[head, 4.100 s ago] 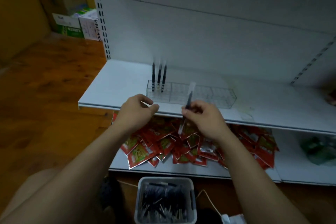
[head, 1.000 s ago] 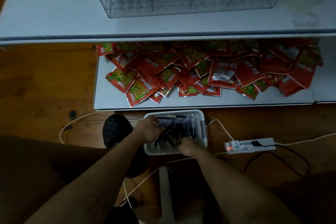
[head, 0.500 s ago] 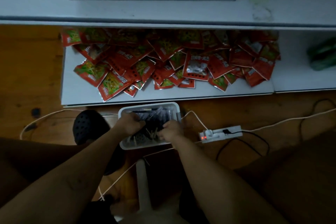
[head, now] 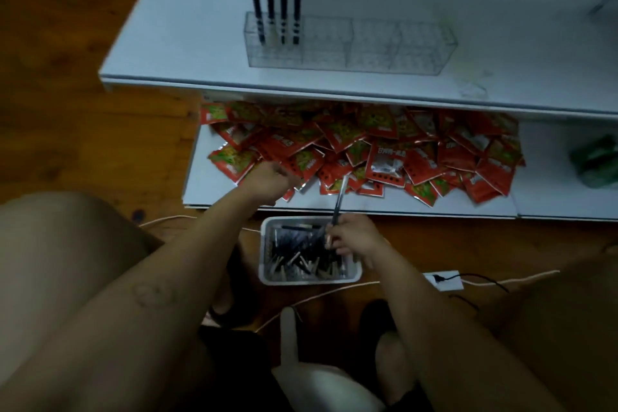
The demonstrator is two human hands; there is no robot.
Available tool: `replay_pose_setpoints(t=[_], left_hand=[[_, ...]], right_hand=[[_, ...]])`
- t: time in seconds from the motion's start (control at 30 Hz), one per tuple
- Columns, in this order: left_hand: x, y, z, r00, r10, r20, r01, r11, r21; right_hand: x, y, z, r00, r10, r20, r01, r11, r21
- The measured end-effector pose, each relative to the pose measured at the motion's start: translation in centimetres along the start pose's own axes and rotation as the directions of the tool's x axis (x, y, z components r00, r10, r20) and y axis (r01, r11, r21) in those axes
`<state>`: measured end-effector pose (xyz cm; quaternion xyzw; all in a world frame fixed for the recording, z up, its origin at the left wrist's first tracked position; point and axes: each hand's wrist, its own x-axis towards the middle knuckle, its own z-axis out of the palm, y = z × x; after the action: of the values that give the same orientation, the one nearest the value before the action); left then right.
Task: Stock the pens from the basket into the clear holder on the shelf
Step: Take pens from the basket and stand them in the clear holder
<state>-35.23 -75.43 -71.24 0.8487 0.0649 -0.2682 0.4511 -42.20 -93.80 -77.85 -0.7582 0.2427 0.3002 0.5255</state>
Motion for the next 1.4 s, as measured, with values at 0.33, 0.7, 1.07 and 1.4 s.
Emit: replay_pose_setpoints(t=[0.33, 0.7, 1.07, 1.4], left_hand=[[-7.3, 3.0, -7.2, 0.994, 0.072, -0.084, -0.069, 0.997, 0.046], [-9.1, 4.4, -4.4, 0.983, 0.163, -0.080, -0.164, 0.986, -0.008], [-6.3, 7.0, -6.8, 0.882, 0.211, -0.421, -0.277, 0.955, -0.102], [-1.2, 10.2, -11.2, 0.753, 0.218, -0.621, -0.341, 0.936, -0.085]], right_hand=[[-4.5, -5.7, 0.5, 0.928, -0.357, -0.105, 0.359, 0.933, 0.006], [-7.0, -8.0, -1.1, 0.812, -0.529, -0.245, 0.533, 0.844, -0.056], [-5.6, -15.8, -4.6, 0.624, -0.628, -0.465, 0.631, 0.756, -0.175], [-5.6, -27.6, -6.7, 0.409, -0.776, -0.480, 0.792, 0.564, -0.236]])
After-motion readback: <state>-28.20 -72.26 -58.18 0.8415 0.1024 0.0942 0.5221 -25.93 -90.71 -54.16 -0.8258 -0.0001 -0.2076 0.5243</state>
